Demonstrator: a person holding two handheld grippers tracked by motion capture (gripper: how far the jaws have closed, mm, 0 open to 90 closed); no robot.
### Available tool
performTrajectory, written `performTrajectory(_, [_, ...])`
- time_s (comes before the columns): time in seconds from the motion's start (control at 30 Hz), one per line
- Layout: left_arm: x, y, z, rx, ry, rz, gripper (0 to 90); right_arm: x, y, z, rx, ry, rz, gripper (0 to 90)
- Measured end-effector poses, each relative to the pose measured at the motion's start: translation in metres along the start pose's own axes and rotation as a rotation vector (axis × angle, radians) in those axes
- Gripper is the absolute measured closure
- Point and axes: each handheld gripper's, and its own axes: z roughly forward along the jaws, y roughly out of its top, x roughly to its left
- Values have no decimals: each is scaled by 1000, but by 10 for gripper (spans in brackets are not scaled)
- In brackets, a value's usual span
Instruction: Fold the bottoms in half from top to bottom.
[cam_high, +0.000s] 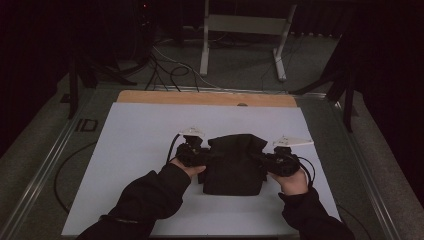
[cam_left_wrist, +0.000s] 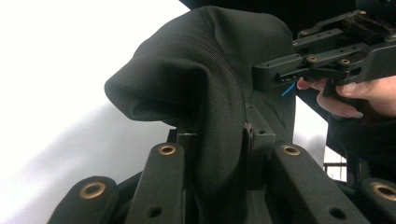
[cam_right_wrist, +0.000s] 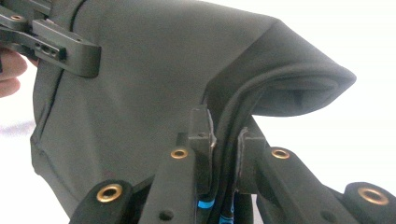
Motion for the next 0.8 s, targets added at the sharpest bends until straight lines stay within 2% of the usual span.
performTrajectory(0.8, [22, 4, -40, -21, 55, -17, 743, 18, 32, 32, -11, 33, -55, 807])
